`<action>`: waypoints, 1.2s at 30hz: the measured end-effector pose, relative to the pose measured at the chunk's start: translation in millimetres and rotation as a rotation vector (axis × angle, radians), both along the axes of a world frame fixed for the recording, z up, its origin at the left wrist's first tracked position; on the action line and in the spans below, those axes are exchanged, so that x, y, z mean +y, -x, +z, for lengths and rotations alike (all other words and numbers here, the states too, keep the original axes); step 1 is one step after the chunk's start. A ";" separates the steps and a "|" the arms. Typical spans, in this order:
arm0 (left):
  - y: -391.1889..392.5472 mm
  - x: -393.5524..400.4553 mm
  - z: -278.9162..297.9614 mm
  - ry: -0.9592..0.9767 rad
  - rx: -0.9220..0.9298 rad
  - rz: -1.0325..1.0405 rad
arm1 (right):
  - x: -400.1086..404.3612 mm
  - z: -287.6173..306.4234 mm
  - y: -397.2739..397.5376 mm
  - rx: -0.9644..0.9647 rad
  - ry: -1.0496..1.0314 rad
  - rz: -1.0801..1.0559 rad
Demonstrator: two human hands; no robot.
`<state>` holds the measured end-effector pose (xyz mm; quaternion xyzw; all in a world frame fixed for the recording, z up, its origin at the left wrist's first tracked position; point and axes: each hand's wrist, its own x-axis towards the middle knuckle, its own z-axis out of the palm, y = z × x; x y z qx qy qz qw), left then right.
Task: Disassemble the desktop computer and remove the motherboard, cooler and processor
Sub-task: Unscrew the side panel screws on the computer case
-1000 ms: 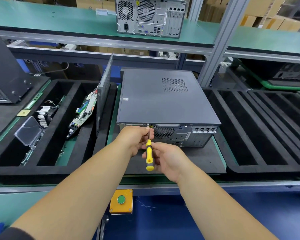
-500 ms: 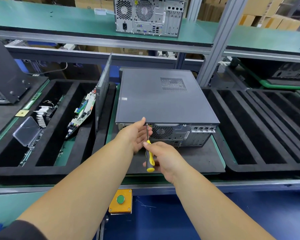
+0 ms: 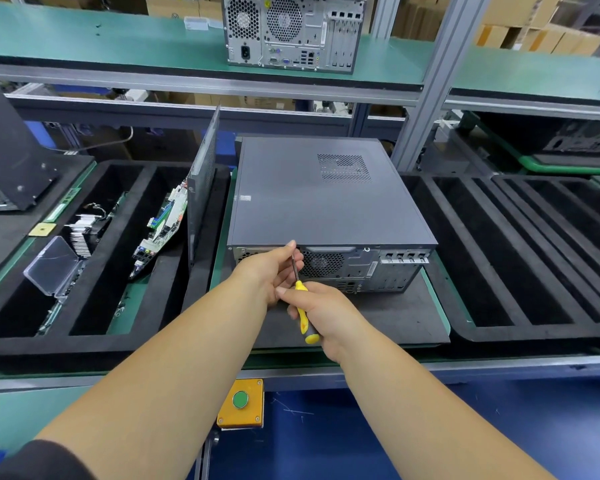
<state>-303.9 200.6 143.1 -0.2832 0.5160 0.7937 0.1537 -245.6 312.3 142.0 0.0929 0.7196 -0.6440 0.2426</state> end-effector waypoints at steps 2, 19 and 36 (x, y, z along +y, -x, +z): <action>-1.3 -1.0 -0.4 -0.009 0.007 -0.002 | -0.2 0.2 -2.0 0.010 -0.008 -0.005; -21.0 -6.5 -1.0 -0.004 0.037 -0.129 | 28.8 8.1 -13.3 0.169 -0.143 -0.127; -33.6 100.3 2.7 0.233 0.367 -0.509 | 146.5 8.7 5.5 0.407 -0.156 -0.182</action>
